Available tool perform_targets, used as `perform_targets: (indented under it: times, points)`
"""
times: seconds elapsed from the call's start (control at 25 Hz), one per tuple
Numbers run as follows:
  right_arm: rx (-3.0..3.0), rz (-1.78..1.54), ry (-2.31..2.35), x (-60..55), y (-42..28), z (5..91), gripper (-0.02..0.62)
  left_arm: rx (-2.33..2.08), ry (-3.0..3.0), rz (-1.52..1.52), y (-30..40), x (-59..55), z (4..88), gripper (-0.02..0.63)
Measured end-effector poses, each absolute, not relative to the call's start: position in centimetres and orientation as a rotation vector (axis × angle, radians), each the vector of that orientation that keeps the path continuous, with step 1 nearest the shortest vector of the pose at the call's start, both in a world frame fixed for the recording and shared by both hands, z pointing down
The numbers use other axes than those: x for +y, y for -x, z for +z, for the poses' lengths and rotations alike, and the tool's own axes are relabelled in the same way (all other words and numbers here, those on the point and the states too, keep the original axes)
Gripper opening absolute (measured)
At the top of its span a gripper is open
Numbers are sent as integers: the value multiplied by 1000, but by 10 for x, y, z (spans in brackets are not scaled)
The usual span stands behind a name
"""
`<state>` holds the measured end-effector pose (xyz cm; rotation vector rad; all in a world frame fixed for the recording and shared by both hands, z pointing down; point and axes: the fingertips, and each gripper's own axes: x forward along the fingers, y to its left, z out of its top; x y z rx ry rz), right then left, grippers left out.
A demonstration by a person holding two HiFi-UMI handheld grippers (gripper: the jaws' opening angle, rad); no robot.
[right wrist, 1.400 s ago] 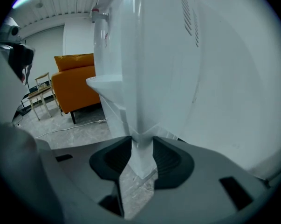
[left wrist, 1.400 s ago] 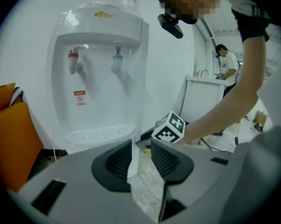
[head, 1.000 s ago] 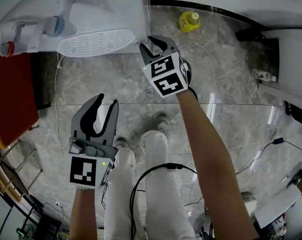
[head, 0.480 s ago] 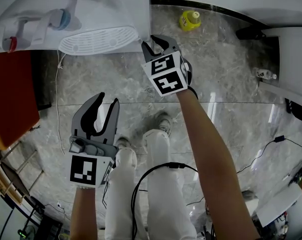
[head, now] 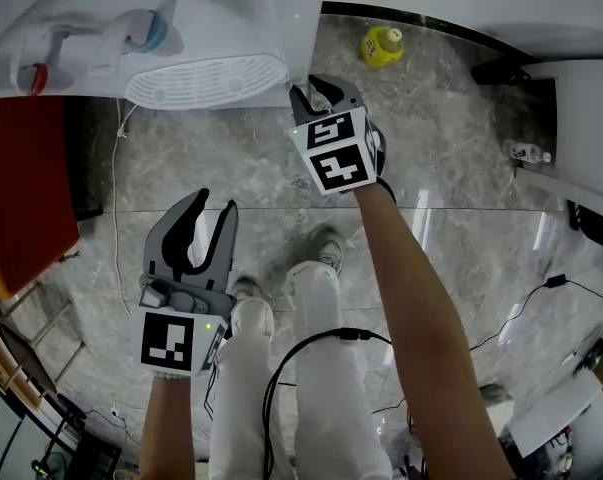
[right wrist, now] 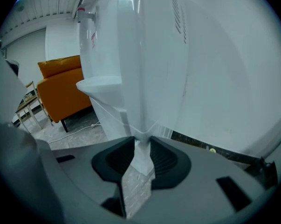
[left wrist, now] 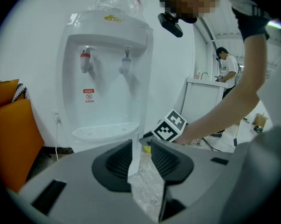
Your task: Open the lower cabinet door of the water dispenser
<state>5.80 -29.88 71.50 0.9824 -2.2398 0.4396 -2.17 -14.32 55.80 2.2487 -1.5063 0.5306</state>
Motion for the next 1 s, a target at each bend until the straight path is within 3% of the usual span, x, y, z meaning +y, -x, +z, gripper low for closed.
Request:
perform_targets:
  times: [1.0]
  points:
    - [-2187,481,-899,-213,-52,717,86,-1490,-2227,508,36,-115,554,132]
